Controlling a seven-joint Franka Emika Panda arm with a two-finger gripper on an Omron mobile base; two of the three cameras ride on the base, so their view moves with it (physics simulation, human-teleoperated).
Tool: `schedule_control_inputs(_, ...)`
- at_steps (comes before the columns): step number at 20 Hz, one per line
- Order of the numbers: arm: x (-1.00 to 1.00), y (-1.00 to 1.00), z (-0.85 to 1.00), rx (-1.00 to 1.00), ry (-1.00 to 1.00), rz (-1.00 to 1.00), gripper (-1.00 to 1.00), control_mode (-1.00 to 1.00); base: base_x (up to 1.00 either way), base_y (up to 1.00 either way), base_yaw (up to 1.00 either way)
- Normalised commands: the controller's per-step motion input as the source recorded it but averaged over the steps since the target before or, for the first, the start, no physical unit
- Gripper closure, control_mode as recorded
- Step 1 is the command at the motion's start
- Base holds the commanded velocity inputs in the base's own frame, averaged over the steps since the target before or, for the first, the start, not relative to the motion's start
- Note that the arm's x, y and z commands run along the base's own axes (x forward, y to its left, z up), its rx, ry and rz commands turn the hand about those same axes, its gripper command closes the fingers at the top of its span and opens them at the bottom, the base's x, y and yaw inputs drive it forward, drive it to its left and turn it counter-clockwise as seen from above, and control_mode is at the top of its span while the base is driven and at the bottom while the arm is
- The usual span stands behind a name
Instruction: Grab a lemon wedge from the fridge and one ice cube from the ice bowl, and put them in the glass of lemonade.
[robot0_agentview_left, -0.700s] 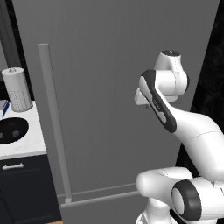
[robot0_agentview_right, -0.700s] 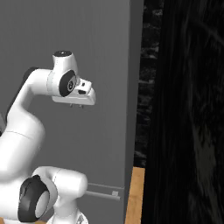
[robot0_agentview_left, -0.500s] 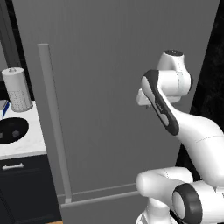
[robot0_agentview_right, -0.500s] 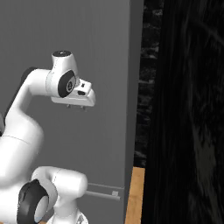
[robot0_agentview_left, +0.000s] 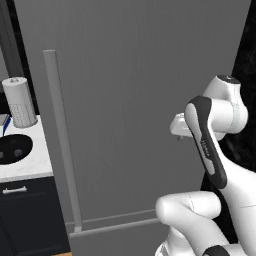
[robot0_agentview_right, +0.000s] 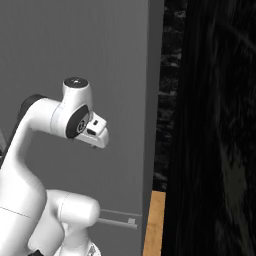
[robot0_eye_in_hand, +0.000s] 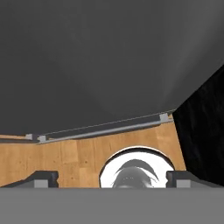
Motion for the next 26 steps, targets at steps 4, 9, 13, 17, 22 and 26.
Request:
schedule_control_inputs(4, 0.00, 0.06, -0.04, 0.00, 0.00, -0.05, -1.00, -1.00, 0.00, 0.00, 0.00)
schedule_control_inputs(9, 0.00, 0.08, -0.01, 0.00, 0.00, 0.00, -1.00, 1.00, 0.00, 0.35, -0.01)
schedule_control_inputs(13, 0.00, 0.00, 0.00, 0.00, 0.00, 0.00, -1.00, 1.00, 0.00, 1.00, -0.12)
schedule_control_inputs(17, 0.00, 0.00, 0.00, 0.00, 0.00, 0.00, -1.00, 1.00, -0.24, 0.92, -0.28)
schedule_control_inputs(22, 0.00, 0.00, 0.00, 0.00, 0.00, 0.00, -1.00, 1.00, -0.37, 0.76, -0.39)
schedule_control_inputs(26, 0.00, 0.00, 0.00, 0.00, 0.00, 0.00, -1.00, 1.00, -0.01, 0.61, -0.18)
